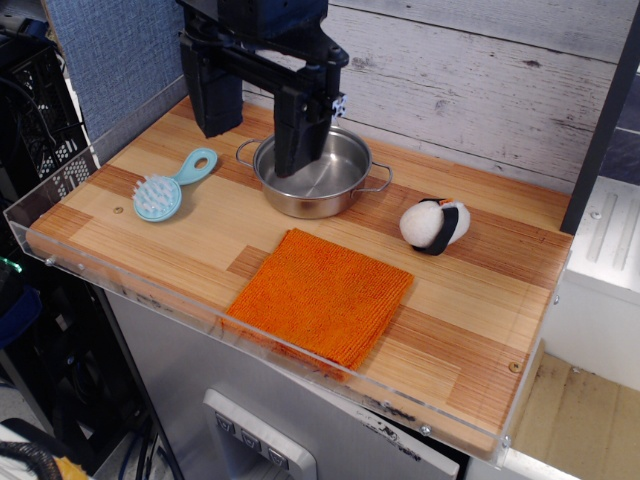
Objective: Place the brush onto the orange piece of cloth.
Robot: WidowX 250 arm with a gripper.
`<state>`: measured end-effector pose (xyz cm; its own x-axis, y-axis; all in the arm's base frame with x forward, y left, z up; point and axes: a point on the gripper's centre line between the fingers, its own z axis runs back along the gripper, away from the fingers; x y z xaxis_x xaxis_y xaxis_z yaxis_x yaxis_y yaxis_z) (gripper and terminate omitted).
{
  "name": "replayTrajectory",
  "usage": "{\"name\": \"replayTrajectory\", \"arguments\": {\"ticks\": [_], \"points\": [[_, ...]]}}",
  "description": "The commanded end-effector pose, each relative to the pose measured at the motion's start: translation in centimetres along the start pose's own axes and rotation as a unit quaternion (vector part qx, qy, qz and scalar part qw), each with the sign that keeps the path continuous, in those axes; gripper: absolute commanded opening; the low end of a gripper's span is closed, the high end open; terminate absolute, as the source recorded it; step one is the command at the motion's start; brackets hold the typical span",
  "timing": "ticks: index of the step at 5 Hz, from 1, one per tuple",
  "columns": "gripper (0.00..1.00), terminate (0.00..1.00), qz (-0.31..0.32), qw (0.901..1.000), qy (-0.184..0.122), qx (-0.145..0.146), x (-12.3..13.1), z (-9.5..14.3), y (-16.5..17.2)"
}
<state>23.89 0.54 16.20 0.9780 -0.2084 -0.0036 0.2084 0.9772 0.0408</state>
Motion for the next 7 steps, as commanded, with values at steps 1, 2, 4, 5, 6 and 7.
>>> {"name": "replayTrajectory", "arguments": {"ticks": [1,2,4,5,6,7], "points": [[1.00,0.00,0.000,1.0000,0.000,0.000,0.0,0.0,0.0],[1.00,0.00,0.004,0.9995,-0.028,-0.014,1.2,-0.7,1.6],[1.00,0.00,0.014,0.9976,-0.065,0.022,1.5,-4.8,8.3],[1.00,0.00,0.020,0.9971,-0.066,0.031,0.1,-6.2,11.2],[1.00,0.00,0.056,0.9965,-0.051,0.036,-0.9,-7.8,13.4],[1.00,0.00,0.081,0.9956,-0.032,0.036,-1.2,-9.3,15.1]]}}
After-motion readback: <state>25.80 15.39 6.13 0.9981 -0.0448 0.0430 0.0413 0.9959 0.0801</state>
